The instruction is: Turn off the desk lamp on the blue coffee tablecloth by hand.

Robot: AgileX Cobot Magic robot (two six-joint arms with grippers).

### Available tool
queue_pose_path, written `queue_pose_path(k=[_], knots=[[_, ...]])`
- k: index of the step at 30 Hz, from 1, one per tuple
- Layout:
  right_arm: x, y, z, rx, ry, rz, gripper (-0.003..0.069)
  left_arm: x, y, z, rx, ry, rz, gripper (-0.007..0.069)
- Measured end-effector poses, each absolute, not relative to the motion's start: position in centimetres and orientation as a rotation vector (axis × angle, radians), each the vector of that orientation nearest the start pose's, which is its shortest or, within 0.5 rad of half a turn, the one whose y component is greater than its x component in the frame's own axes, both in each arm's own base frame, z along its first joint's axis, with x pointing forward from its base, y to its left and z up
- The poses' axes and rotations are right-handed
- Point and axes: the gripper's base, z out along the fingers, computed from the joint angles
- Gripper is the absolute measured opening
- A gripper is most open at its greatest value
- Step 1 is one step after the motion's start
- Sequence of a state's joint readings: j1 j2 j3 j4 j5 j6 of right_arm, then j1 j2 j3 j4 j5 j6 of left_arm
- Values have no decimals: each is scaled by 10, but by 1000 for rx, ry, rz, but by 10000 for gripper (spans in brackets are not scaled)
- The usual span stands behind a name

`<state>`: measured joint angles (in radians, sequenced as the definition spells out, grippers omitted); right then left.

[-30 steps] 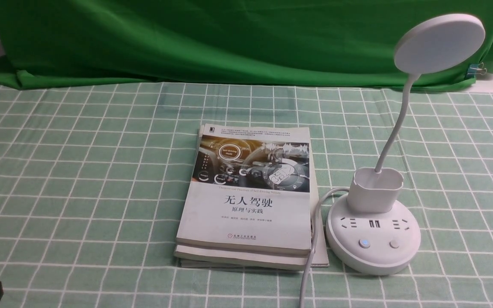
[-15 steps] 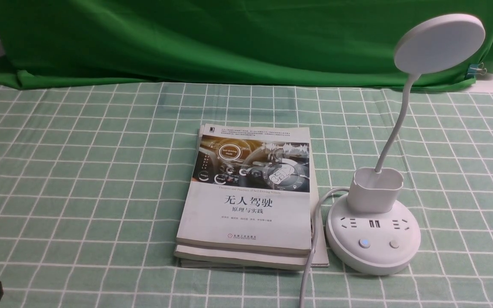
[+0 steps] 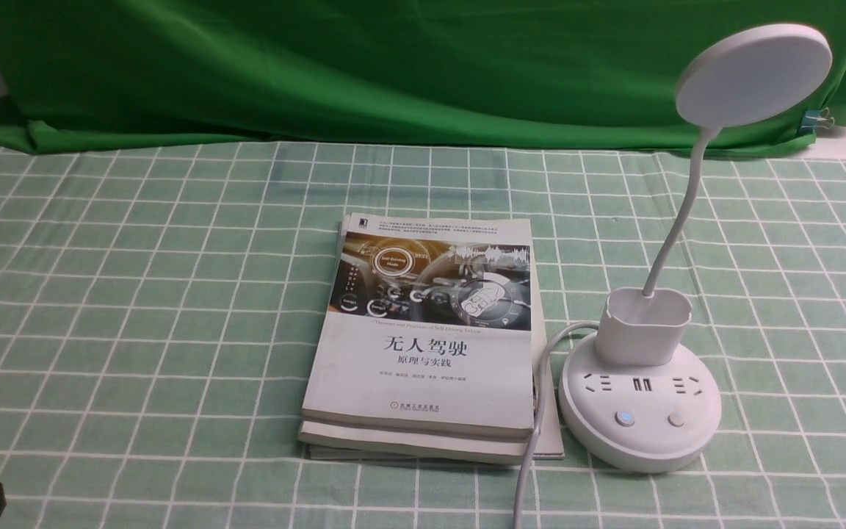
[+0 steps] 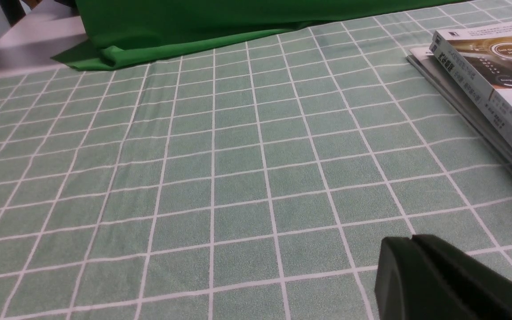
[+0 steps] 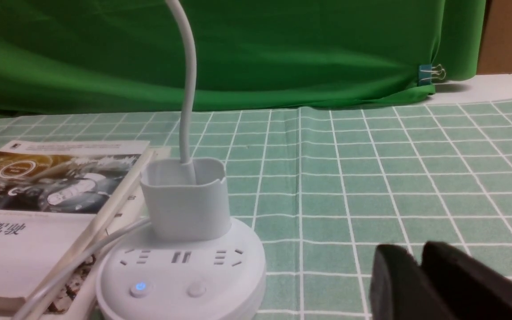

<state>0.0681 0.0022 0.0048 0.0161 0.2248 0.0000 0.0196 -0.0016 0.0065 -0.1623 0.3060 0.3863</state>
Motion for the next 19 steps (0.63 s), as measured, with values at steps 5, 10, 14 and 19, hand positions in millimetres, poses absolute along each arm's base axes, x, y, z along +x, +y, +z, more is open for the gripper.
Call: queue_pose_path(k=[5,10,14,19], knots=[[56,4,191,-48,1715,65,111,54,-3,184,224,1778,136,0],[56,4,191,-48,1715,65,118,54,-3,184,224,1778,136,0],[56,4,191,-48,1716,65,129,54,-3,184,224,1778,136,0],[56,4,191,-48,1716,65,145,54,-3,184,224,1778,136,0]])
